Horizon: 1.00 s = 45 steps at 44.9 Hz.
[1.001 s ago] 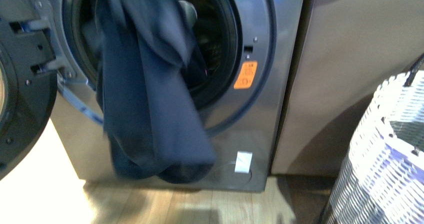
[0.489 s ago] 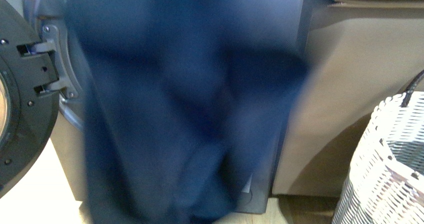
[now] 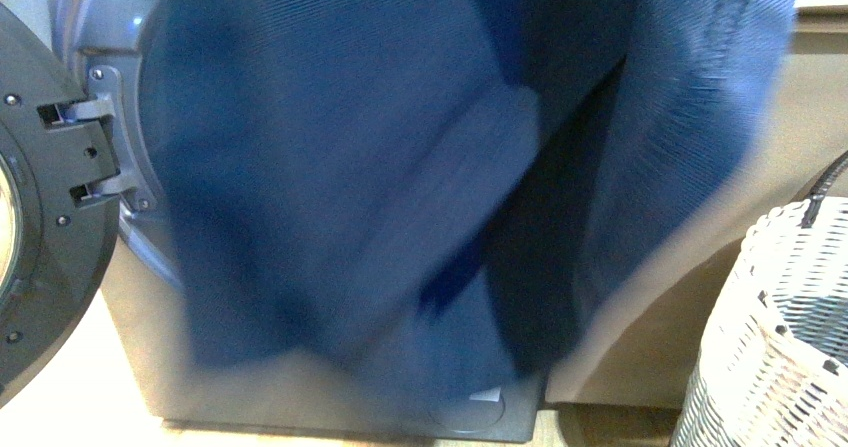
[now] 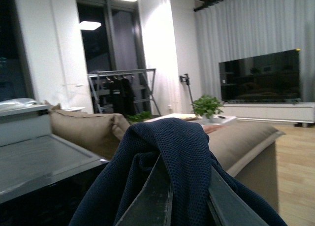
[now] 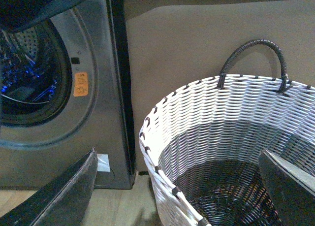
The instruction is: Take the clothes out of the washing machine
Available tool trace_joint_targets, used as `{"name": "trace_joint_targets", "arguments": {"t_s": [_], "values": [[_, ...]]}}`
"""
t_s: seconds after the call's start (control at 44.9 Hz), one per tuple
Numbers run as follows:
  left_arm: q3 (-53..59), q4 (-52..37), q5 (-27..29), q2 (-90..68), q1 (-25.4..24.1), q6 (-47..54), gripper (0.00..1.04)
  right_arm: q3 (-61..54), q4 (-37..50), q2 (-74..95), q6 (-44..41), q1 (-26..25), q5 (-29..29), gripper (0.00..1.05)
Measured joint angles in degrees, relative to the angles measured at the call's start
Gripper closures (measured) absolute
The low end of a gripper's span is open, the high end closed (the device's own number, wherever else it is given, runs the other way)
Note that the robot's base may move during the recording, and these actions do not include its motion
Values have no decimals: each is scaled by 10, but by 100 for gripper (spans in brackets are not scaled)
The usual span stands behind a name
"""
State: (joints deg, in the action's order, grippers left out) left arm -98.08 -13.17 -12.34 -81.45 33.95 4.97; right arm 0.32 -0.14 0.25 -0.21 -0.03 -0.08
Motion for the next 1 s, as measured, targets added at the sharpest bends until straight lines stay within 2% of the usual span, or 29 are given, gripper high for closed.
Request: {"name": "trace_joint_targets", "arguments": {"t_s": [0.222, 0.289, 0.712, 0.734, 0.845, 0.934, 1.001], "values": [[-93, 74, -19, -69, 37, 3, 98, 0, 0, 0, 0, 0, 0, 7], [-90, 86, -12, -78, 51, 4, 98, 0, 0, 0, 0, 0, 0, 7], [-90, 99, -17, -97, 55, 4, 98, 0, 0, 0, 0, 0, -1, 7], [-90, 99, -17, -97, 55, 4, 98, -2, 14, 5, 10, -8, -26, 7], [-90, 99, -16, -97, 55, 5, 98, -2, 224, 74, 133, -103, -293, 7], [-90, 99, -17, -97, 55, 5, 98, -1, 347, 120, 231, -145, -410, 7], [-91, 99, -16, -97, 55, 5, 98, 3, 424, 154, 282, -162, -452, 7]]}}
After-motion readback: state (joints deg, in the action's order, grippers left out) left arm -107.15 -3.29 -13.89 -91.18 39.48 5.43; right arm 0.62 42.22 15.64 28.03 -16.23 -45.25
